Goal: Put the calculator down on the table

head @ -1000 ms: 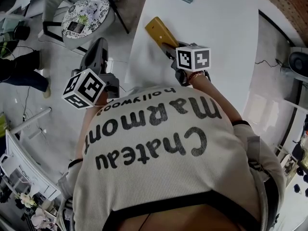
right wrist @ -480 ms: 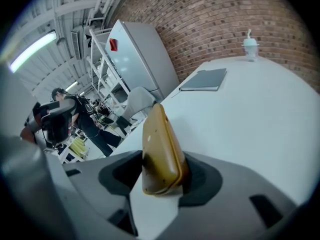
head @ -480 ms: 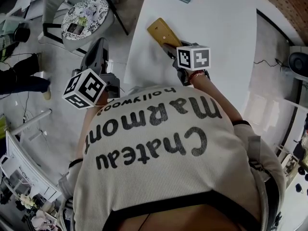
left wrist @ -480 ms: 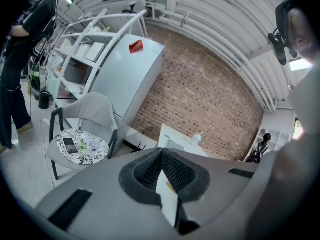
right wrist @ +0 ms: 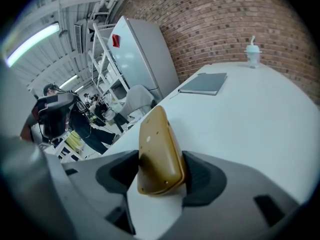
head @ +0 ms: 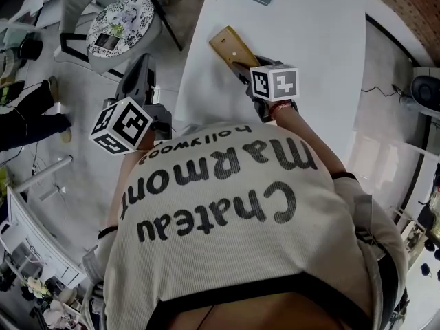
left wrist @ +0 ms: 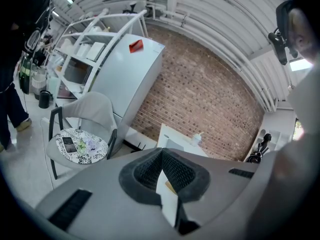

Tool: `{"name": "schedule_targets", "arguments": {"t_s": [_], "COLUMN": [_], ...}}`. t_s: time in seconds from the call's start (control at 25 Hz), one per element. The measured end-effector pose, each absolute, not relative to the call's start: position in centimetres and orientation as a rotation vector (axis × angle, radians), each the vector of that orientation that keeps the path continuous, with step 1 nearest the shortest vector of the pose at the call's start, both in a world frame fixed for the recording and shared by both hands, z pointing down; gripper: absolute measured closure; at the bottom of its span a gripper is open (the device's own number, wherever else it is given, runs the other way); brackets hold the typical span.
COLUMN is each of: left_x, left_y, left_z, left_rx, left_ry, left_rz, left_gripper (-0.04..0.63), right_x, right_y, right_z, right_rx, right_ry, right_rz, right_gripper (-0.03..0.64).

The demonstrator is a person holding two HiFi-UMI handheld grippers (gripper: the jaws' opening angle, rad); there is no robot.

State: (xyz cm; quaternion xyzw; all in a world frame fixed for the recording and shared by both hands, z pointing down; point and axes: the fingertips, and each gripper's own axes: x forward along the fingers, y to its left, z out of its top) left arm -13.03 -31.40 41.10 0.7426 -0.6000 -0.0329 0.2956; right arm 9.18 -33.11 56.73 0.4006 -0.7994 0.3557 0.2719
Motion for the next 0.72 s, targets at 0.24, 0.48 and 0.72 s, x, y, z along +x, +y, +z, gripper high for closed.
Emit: {"name": "schedule_targets", "arguments": {"t_s": [0.24,0.48,0.72], "left_x": [-12.66,-12.75,-12.72], "left_y": [-31.59,-31.80,-31.86], "left_z": [40.85,40.92,41.01], "left_rx": [1.978,1.974,1.984], "left_ry": [-1.601,-1.601,-1.585], "left_rz": [-0.094,-0.097,-0.095], "left_gripper": [0.594,0.594,0.594], "right_x": [9.48,9.65,9.98], "right_y": [-33.26,-33.57,-33.64], "right_z": [56.69,56.63,56.80], "right_rx": [1.073,1.100,1.138], "right_ry": [-2.141,-2.132,-2.112], "right_rz": [0.941,0.924,0.918], "right_gripper": [0.331,0.319,0.301]}}
